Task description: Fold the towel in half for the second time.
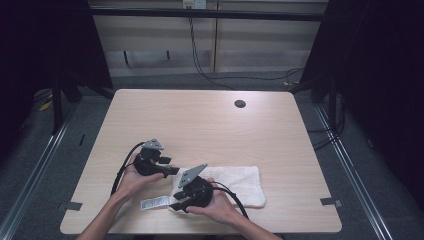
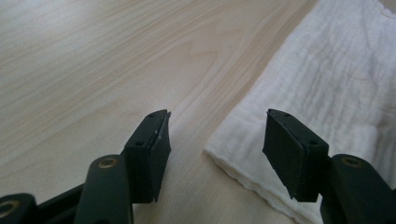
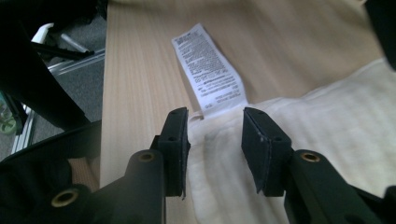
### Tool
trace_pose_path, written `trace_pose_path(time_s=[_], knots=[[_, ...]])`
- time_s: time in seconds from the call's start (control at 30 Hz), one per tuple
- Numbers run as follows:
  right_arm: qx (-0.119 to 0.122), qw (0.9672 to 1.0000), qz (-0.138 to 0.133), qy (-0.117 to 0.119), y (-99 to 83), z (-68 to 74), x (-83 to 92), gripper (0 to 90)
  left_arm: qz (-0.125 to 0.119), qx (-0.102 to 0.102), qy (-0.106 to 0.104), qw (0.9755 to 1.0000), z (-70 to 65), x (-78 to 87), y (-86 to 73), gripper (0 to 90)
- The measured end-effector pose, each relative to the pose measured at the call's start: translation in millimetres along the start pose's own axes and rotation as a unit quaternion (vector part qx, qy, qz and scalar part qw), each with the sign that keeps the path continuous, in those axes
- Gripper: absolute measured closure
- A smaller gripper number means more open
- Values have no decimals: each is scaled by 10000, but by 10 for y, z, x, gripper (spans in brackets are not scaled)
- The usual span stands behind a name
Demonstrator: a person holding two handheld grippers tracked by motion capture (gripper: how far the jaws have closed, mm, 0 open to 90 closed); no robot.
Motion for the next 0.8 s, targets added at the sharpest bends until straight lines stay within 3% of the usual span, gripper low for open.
trace_pose_path(time_s=[0.13,0.27,0.43,0.67,0.8], knots=[[82,10000,-8,-29,-53,46,-45,567,-42,43,29,10000,36,11,-8,407],[400,9990,-21,-203,-81,108,-52,567,-42,111,80,9999,72,7,-32,406],[598,9971,-121,-444,-103,108,-53,654,-40,173,-79,9998,55,-10,-36,404],[478,9974,-179,-515,-106,56,-43,799,65,99,-67,9999,37,-57,-55,417],[436,9975,-194,-519,-104,36,-41,821,168,-45,-192,9997,3,-78,-70,473]])
Point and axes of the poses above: each handheld gripper's, and its own axes: x roughly backward along the jaws, y roughly out of its top, z roughly to its left, the point moved 5 cm from there along -x, roughly forward along the jaws, and after that the axes turned 1 degree about z, right-handed, at the moved point
